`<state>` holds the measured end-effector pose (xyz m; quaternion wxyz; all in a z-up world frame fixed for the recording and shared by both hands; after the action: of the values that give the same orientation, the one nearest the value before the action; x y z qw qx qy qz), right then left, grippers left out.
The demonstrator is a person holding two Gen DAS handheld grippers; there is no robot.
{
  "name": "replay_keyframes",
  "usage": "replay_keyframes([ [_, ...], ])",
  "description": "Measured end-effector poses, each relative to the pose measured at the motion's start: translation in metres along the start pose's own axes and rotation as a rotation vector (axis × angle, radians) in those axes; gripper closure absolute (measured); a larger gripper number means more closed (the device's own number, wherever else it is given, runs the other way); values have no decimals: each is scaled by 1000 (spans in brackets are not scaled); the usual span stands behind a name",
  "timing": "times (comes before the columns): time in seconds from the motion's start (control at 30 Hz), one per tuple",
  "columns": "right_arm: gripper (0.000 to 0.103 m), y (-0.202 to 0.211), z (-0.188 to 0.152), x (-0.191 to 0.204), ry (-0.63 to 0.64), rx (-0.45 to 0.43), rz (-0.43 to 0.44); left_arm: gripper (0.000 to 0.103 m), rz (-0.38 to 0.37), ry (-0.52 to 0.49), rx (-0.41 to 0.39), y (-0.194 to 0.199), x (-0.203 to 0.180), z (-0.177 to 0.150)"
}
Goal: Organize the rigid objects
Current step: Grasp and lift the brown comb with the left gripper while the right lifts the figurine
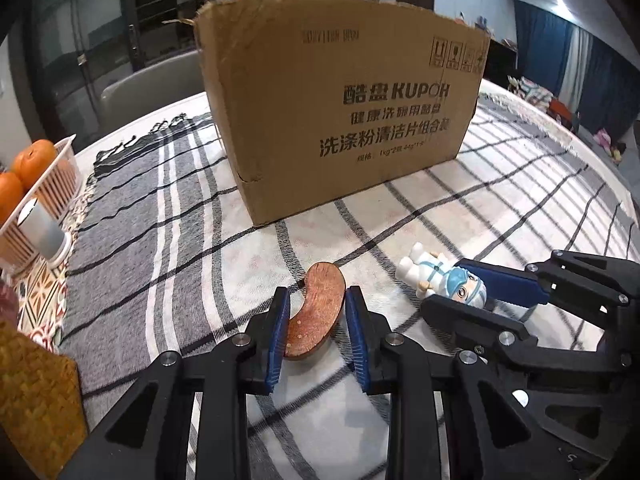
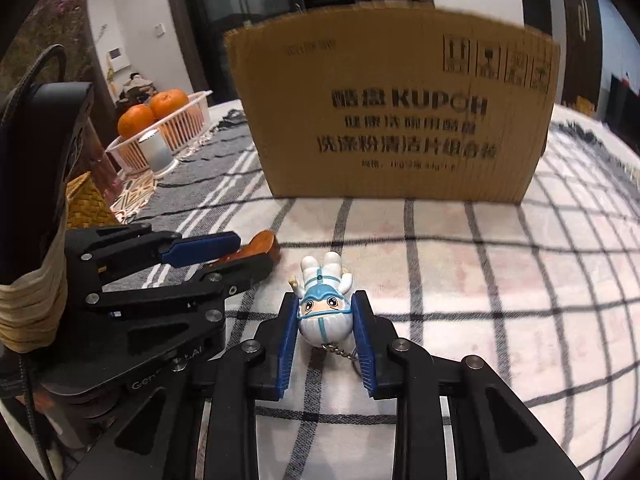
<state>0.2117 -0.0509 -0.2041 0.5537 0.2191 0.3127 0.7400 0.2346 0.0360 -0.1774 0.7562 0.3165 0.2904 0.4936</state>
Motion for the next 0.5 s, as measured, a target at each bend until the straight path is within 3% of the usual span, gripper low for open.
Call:
replay_keyframes([
  [0.5,75,38,8,-17,46,-84,-61,74,71,148,-86,45,-9,-1],
])
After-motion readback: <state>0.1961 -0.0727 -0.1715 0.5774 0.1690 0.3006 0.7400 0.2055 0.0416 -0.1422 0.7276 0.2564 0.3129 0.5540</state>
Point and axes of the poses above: each gripper's, at about its wrist camera, not at the fingertips, and y roughly against the way its jaws point, x to its left, z to its top, the point moved 3 cm from there along -y, roughly the way its jaws point, and after that the axes turned 13 degrees about y, right-handed, at the moved point
